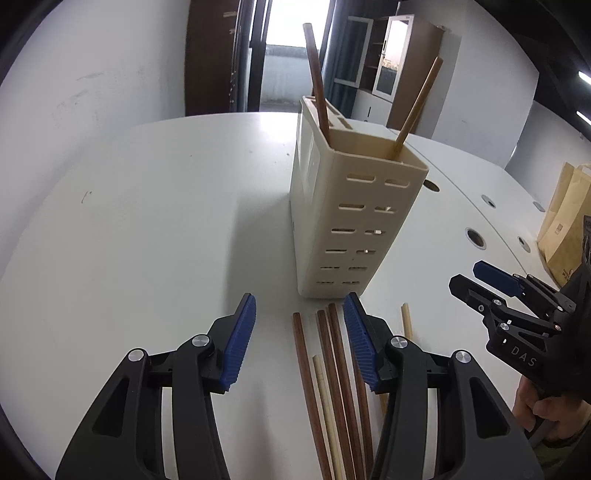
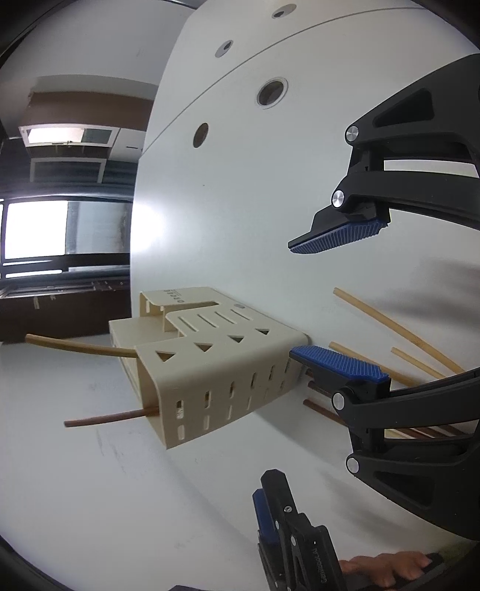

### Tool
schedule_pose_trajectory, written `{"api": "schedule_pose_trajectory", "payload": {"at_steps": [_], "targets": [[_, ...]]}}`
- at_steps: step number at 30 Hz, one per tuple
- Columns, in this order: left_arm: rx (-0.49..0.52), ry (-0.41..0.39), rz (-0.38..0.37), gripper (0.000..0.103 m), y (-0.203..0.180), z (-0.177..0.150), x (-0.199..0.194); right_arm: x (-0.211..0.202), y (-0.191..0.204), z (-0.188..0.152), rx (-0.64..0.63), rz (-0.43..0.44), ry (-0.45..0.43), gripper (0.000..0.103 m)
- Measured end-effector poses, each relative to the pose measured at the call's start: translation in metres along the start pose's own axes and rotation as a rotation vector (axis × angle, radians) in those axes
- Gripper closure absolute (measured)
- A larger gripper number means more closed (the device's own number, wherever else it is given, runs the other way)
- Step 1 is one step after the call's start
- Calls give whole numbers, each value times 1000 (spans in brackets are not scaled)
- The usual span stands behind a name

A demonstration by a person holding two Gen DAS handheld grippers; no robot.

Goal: Organize utensils
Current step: 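Withdraw both grippers and move back toward the remaining chopsticks, then grasp a brown chopstick with the left gripper while the right gripper grasps a light one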

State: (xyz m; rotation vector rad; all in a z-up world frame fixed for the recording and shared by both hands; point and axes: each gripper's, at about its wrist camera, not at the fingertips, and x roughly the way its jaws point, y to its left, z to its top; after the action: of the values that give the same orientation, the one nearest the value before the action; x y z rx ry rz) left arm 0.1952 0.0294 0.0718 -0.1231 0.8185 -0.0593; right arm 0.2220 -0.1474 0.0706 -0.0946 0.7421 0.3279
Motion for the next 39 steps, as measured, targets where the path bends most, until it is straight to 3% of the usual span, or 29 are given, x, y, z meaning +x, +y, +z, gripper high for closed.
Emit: {"api": "schedule_pose_trajectory", "payload": {"at_steps": [14, 25, 33, 39], "targets": [[-9, 163, 1, 53, 7, -8, 50, 39, -4, -11, 48, 23, 185, 51], [9, 233, 34, 58, 5, -11, 81, 56, -5, -17, 67, 4, 245, 51], [24, 264, 48, 68, 5, -11, 97, 65, -2, -19, 55, -4, 274, 57], [50, 278, 61, 72, -2, -15, 108, 71, 2, -23, 27, -27, 300, 68]]}}
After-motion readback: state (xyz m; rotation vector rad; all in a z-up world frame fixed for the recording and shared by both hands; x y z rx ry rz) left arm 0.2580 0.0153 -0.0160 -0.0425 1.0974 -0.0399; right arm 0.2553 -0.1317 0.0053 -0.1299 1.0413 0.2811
